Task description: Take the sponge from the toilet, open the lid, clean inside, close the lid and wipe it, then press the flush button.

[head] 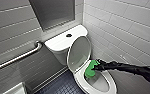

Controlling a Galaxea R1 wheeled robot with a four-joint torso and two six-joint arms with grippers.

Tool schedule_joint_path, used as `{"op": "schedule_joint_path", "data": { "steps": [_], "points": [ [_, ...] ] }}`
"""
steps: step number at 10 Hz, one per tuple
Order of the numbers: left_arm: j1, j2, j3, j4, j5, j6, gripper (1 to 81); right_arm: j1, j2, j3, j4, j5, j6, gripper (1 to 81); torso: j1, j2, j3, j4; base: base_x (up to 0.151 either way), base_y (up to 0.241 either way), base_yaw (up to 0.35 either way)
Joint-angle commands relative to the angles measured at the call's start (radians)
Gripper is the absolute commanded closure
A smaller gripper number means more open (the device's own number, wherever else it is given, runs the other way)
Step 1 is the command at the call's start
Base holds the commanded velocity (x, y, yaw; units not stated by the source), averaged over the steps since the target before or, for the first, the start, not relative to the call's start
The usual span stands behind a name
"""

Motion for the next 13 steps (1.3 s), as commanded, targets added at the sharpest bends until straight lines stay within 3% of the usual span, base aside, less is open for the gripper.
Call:
{"op": "schedule_joint_path", "data": {
  "steps": [1,3,6,10,13],
  "points": [
    [0.031,0.002,-0.009,-0.002,0.092,0.005,1.0,0.134,0.005,-0.055,-0.023,0.004,0.003,81.1,0.000,0.000,0.000,0.000,0.000,0.000,0.000],
    [0.034,-0.008,-0.008,-0.005,0.097,0.002,1.0,0.099,0.022,-0.149,-0.013,0.099,0.027,81.1,0.000,0.000,0.000,0.000,0.000,0.000,0.000],
    [0.044,-0.008,-0.006,-0.006,0.098,0.002,1.0,0.030,0.027,-0.256,-0.014,0.170,0.117,81.1,0.000,0.000,0.000,0.000,0.000,0.000,0.000],
    [0.044,0.005,-0.006,0.004,0.098,0.004,1.0,-0.044,-0.186,-0.018,-0.016,0.202,0.127,81.1,0.000,0.000,0.000,0.000,0.000,0.000,0.000],
    [0.044,0.009,-0.003,0.004,0.098,0.005,1.0,-0.124,-0.306,0.084,-0.013,0.244,0.139,81.1,0.000,0.000,0.000,0.000,0.000,0.000,0.000]
  ]
}}
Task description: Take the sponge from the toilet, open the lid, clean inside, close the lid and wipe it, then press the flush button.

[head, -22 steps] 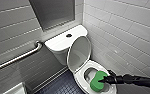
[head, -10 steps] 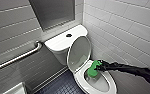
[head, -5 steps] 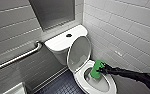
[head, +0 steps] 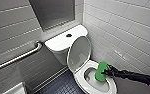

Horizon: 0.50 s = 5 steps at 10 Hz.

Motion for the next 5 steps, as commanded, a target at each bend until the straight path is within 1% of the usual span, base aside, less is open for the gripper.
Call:
{"op": "schedule_joint_path", "data": {
  "steps": [1,3,5],
  "points": [
    [0.038,0.009,-0.002,0.005,0.105,0.014,1.0,-0.018,-0.177,0.141,0.000,0.033,0.033,81.1,0.000,0.000,0.000,0.000,0.000,0.000,0.000],
    [0.040,0.009,-0.002,0.006,0.105,0.015,1.0,-0.079,-0.225,0.193,0.007,0.068,0.037,81.1,0.000,0.000,0.000,0.000,0.000,0.000,0.000],
    [0.040,0.012,-0.002,0.006,0.103,0.017,1.0,-0.130,-0.281,0.273,0.018,0.099,0.039,81.1,0.000,0.000,0.000,0.000,0.000,0.000,0.000]
  ]
}}
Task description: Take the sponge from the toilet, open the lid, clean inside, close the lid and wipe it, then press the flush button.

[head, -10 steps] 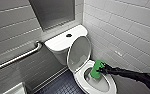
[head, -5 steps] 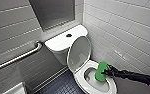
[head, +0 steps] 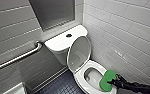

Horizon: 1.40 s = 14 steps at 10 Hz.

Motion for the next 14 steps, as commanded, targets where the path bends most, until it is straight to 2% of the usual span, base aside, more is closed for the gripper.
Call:
{"op": "schedule_joint_path", "data": {
  "steps": [1,4,6,11,14],
  "points": [
    [0.038,0.010,-0.002,0.006,0.107,0.016,1.0,0.005,-0.123,0.101,0.023,-0.031,0.015,81.1,0.000,0.000,0.000,0.000,0.000,0.000,0.000],
    [0.038,0.008,-0.002,0.008,0.101,0.018,1.0,-0.095,-0.223,0.233,0.034,0.051,0.013,81.1,0.000,0.000,0.000,0.000,0.000,0.000,0.000],
    [0.038,0.008,-0.002,0.009,0.101,0.018,1.0,-0.187,-0.247,0.276,0.034,0.116,0.013,81.1,0.000,0.000,0.000,0.000,0.000,0.000,0.000],
    [0.038,0.006,-0.002,0.016,0.099,0.018,1.0,-0.327,-0.198,0.287,0.025,0.130,0.010,81.1,0.000,0.000,0.000,0.000,0.000,0.000,0.000],
    [0.029,0.003,0.003,0.016,0.098,0.018,1.0,-0.416,-0.219,0.266,0.007,0.133,0.005,81.1,0.000,0.000,0.000,0.000,0.000,0.000,0.000]
  ]
}}
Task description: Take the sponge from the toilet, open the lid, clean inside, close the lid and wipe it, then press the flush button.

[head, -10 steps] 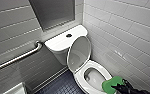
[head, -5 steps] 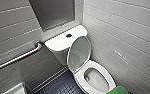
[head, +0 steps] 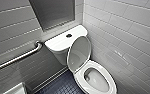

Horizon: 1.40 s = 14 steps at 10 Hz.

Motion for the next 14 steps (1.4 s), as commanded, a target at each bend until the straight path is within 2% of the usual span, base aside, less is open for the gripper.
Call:
{"op": "schedule_joint_path", "data": {
  "steps": [1,3,5,9,11,14],
  "points": [
    [0.025,0.002,0.006,0.012,0.105,0.016,1.0,0.043,-0.103,0.059,-0.028,-0.053,-0.003,81.1,0.000,0.000,0.000,0.000,0.000,0.000,0.000],
    [0.025,0.002,0.006,0.013,0.105,0.016,1.0,0.135,-0.212,0.193,-0.044,-0.102,-0.003,81.1,0.000,0.000,0.000,0.000,0.000,0.000,0.000],
    [0.023,0.002,0.006,0.012,0.105,0.016,1.0,0.249,-0.231,0.250,-0.054,-0.215,-0.003,81.1,0.000,0.000,0.000,0.000,0.000,0.000,0.000],
    [0.022,0.003,0.005,0.012,0.105,0.016,1.0,0.470,-0.222,0.260,-0.054,-0.412,0.003,81.1,0.000,0.000,0.000,0.000,0.000,0.000,0.000],
    [0.020,0.003,0.006,0.010,0.105,0.016,1.0,0.554,-0.190,0.244,-0.054,-0.479,0.005,81.1,0.000,0.000,0.000,0.000,0.000,0.000,0.000],
    [0.014,0.003,0.005,0.010,0.106,0.014,1.0,0.597,-0.081,0.170,-0.054,-0.527,0.006,81.1,0.000,0.000,0.000,0.000,0.000,0.000,0.000]
  ]
}}
